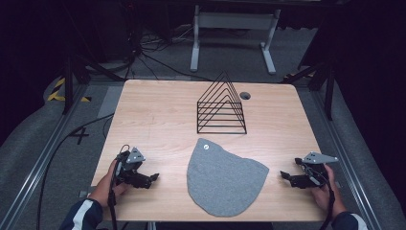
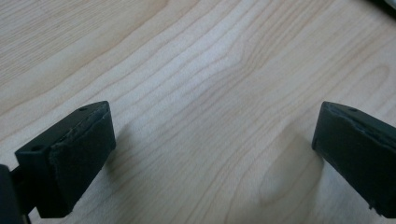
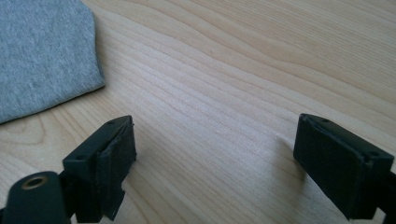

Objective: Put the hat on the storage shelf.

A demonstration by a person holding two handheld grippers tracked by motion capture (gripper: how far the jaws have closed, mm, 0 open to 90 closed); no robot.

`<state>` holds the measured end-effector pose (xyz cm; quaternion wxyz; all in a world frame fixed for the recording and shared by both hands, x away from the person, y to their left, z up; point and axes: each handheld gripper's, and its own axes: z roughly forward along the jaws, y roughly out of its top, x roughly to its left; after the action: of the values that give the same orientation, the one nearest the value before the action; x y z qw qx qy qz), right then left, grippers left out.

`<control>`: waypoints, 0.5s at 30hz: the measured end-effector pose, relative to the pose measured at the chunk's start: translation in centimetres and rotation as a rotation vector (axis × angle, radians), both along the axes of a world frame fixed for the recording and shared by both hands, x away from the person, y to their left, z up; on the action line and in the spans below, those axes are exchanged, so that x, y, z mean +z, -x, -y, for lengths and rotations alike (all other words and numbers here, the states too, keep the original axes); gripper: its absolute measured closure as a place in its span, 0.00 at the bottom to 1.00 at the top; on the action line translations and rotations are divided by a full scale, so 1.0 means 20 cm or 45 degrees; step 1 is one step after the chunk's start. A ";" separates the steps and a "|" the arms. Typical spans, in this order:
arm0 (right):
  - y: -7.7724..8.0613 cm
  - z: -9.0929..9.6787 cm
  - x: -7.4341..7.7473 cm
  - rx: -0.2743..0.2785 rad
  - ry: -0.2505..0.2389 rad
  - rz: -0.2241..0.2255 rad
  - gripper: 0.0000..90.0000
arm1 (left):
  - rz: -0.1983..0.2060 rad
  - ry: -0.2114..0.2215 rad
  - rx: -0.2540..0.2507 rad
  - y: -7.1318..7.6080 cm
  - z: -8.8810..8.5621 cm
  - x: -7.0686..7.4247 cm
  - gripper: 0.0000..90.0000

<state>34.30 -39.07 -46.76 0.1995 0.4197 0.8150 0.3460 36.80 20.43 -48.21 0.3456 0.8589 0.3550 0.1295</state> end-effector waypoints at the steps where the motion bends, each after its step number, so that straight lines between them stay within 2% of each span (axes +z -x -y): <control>1: 0.00 0.00 0.00 0.003 -0.004 -0.002 0.14 | -0.004 -0.003 0.007 0.00 0.00 0.00 0.00; 8: 0.01 0.01 0.00 0.014 0.005 -0.001 0.13 | 0.008 -0.006 0.013 -0.02 0.02 0.00 0.00; 10: 0.01 0.01 0.00 0.011 0.004 -0.004 0.12 | 0.003 -0.003 0.032 -0.01 0.03 0.00 0.00; 12: 0.01 0.01 0.00 0.013 0.003 -0.007 0.11 | 0.002 -0.012 0.012 0.00 0.03 0.01 0.01; 13: 0.01 0.01 0.00 0.020 0.008 -0.015 0.11 | 0.011 0.007 -0.031 0.01 0.04 0.01 0.04; 14: 0.00 0.01 0.01 0.029 0.013 -0.024 0.11 | 0.038 0.015 -0.047 0.02 0.04 0.01 0.10; 15: 0.00 0.01 0.01 0.037 0.025 -0.036 0.13 | 0.057 -0.001 -0.038 0.02 0.05 0.01 0.13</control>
<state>34.36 -39.20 -46.53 0.1871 0.4108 0.8271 0.3348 36.36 19.41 -47.94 0.3549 0.8612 0.3343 0.1436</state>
